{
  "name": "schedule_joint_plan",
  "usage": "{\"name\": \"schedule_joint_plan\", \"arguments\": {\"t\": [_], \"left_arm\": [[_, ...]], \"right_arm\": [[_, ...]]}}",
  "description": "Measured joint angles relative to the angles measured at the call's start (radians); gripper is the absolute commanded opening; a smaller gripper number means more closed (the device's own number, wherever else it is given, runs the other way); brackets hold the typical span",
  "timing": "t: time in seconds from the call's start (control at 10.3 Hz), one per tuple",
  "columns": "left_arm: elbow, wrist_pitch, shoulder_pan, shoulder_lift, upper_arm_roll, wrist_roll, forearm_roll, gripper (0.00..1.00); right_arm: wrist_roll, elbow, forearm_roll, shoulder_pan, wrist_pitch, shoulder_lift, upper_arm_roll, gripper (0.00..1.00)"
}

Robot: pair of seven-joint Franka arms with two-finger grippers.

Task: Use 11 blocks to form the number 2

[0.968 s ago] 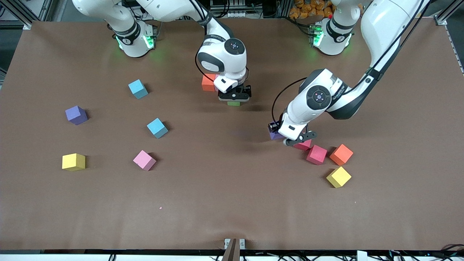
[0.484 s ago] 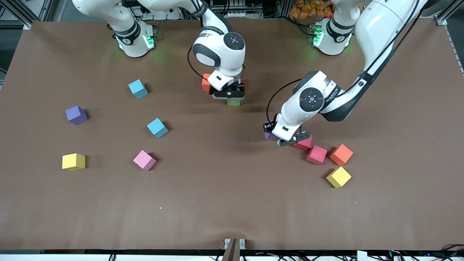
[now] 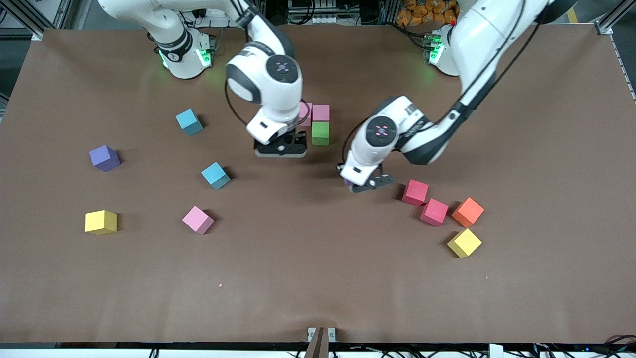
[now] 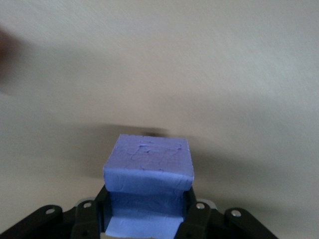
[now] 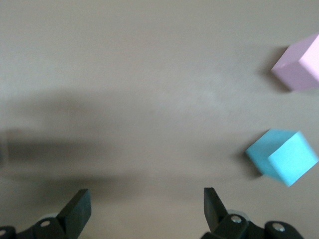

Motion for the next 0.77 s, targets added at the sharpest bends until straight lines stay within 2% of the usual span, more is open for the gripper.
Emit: {"name": "schedule_joint_plan", "arguments": {"t": [0.29, 0.58, 0.77], "left_arm": [[0.037, 0.0, -0.113, 0.025, 0.03, -0.015, 0.0, 0.19], [0.042, -0.001, -0.155, 0.034, 0.035, -0.015, 0.0, 0.22], [0.043, -0.002, -0.18, 0.045, 0.036, -0.015, 0.004, 0.22]], "right_arm": [[-0.183, -0.012, 0.011, -0.128, -0.005, -0.062, -0.001, 1.0], [-0.406, -0.049, 0.093, -0.255, -0.003, -0.14, -0.003, 1.0], [-0.602, -0.1, 0.103, -0.378, 0.003, -0.152, -0.006, 1.0]]}}
